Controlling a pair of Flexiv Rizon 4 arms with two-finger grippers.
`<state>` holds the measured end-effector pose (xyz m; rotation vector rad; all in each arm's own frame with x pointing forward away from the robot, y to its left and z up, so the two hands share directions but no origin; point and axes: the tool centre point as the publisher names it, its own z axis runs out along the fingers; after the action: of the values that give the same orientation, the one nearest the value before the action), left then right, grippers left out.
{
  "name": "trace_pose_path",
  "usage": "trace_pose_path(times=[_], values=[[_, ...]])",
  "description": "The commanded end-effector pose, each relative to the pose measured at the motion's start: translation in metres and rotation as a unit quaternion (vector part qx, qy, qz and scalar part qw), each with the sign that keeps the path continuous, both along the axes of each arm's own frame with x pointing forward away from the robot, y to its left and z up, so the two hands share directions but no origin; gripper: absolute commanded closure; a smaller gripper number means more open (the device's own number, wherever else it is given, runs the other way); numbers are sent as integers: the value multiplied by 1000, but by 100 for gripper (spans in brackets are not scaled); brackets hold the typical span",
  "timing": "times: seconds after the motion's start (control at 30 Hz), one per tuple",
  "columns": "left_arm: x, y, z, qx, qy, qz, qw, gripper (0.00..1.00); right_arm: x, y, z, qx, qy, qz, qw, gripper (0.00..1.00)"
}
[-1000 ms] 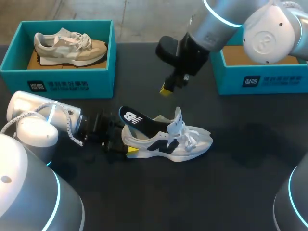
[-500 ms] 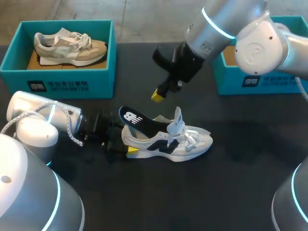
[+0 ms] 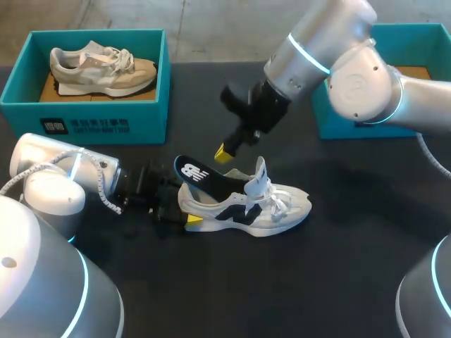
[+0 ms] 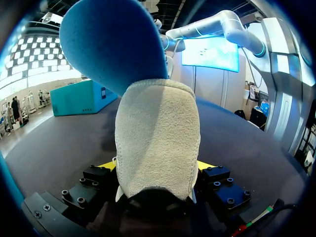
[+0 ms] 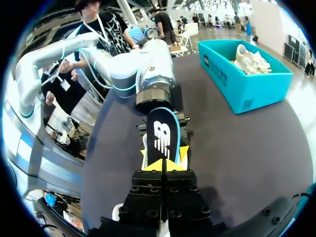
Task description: Take the shoe out of the shoebox, open the shoe tongue, remove and reinsert the insole, then place the shoe into the shoebox
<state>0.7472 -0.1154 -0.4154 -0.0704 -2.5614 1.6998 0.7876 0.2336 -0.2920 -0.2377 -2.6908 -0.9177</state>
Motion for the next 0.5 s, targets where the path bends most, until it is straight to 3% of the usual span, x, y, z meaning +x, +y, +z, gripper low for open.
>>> trace_pose_path(times=[0.03, 0.23, 0.4, 0.5], values=[[0, 1, -3, 2, 0, 0, 1000, 100, 7, 3, -13, 6, 22, 7, 1000, 87], [0, 1, -3, 2, 0, 0, 1000, 100, 13, 2, -22, 8, 48, 15, 999, 79], [0, 1, -3, 2, 0, 0, 1000, 100, 15, 3, -27, 15, 73, 23, 997, 79], [0, 1, -3, 2, 0, 0, 1000, 100, 15, 4, -31, 16, 93, 33, 995, 73]])
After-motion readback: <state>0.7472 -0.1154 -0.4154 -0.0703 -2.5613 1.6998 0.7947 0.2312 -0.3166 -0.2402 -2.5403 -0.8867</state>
